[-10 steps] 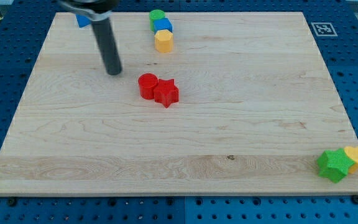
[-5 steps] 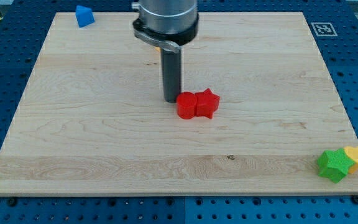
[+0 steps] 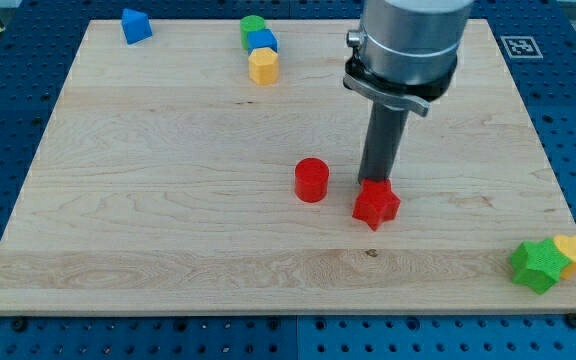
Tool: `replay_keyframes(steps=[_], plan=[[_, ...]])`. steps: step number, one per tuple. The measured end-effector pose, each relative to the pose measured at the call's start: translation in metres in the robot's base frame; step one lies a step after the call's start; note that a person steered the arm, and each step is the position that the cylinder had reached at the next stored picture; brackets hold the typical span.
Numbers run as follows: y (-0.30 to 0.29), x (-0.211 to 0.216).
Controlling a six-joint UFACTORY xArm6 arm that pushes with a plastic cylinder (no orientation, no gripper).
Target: Slide red star closer to the green star
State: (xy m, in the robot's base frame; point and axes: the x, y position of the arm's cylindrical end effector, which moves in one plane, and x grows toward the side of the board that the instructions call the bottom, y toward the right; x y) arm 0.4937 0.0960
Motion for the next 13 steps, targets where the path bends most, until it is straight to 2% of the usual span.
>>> replay_keyframes(steps=[1,3,4,5,7,11,12,13], plan=[[0.02,0.005],[0.002,0.039],[0.0,0.011],[-0.042,0.011],[-0.046,0.063],[0.03,0.101],[0.009,0.125],[0.012,0.124]])
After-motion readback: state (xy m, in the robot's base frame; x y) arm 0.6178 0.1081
